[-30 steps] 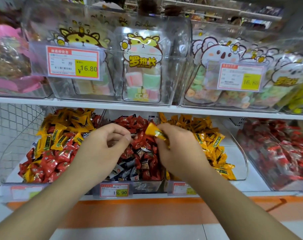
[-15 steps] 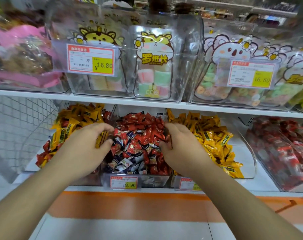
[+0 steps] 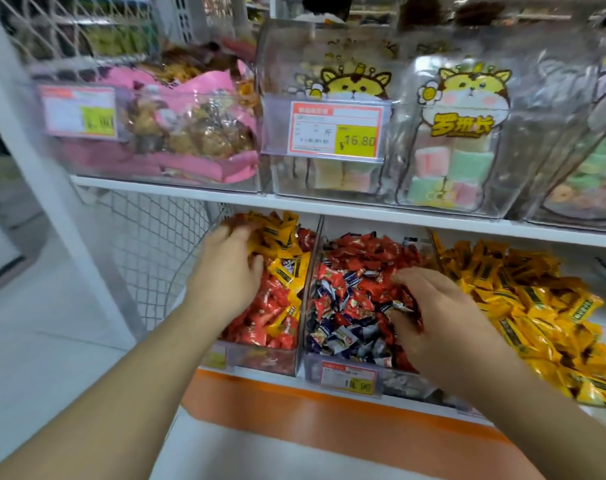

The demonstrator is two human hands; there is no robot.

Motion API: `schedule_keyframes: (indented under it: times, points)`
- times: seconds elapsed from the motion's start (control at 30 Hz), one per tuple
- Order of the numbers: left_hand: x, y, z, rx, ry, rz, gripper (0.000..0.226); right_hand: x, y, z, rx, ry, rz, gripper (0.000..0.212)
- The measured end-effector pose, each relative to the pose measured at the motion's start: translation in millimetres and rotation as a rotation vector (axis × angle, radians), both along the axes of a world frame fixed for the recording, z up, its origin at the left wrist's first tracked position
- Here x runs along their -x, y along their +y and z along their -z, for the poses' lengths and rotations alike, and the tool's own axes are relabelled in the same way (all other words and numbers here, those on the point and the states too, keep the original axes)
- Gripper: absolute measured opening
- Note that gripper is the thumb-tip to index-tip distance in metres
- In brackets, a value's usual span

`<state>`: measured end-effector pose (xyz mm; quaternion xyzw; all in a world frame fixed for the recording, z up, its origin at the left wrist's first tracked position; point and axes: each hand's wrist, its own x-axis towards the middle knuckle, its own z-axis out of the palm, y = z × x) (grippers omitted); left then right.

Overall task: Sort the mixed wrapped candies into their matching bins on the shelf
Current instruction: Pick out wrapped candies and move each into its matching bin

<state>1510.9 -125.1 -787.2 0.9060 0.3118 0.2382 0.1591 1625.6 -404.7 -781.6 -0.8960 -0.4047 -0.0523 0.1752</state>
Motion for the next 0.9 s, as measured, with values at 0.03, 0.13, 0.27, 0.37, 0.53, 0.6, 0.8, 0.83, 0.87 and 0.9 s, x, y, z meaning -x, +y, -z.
schedule_keyframes:
  times: [0.03, 0.13, 0.27, 0.37, 0.53, 0.6, 0.8, 0.83, 0.87, 0.9]
  points:
    - [-4, 8, 1, -0.005, -0.002, 0.001, 0.055, -1, 2, 0, 0.000, -0.001, -0.002, 0.054]
    - [-14, 25, 3, -0.023, 0.048, 0.037, 0.064, -3, 8, 2, 0.012, -0.012, -0.009, 0.052]
    - [-21, 38, 10, -0.035, 0.092, 0.065, 0.047, -4, 18, 4, 0.028, 0.009, -0.018, 0.050]
    - [-19, 40, 11, -0.091, -0.030, 0.047, 0.029, -2, 22, 6, 0.037, 0.041, -0.022, 0.051]
    - [-5, 30, 5, -0.039, -0.174, 0.068, 0.024, -2, 21, 7, 0.044, 0.052, -0.033, 0.049]
    - [4, 22, -3, 0.048, -0.265, 0.071, 0.020, 0, 19, 4, 0.032, 0.051, -0.039, 0.049]
    - [20, -8, -28, 0.308, -0.431, 0.138, 0.018, 10, 15, -6, -0.033, 0.060, -0.082, 0.050]
    - [21, -18, -31, 0.348, -0.421, 0.174, 0.019, 12, 15, -7, -0.045, 0.068, -0.095, 0.052]
    - [21, -29, -32, 0.389, -0.397, 0.214, 0.018, 13, 14, -10, -0.061, 0.084, -0.099, 0.054]
    - [22, -41, -32, 0.430, -0.370, 0.260, 0.018, 14, 14, -13, -0.089, 0.115, -0.102, 0.057]
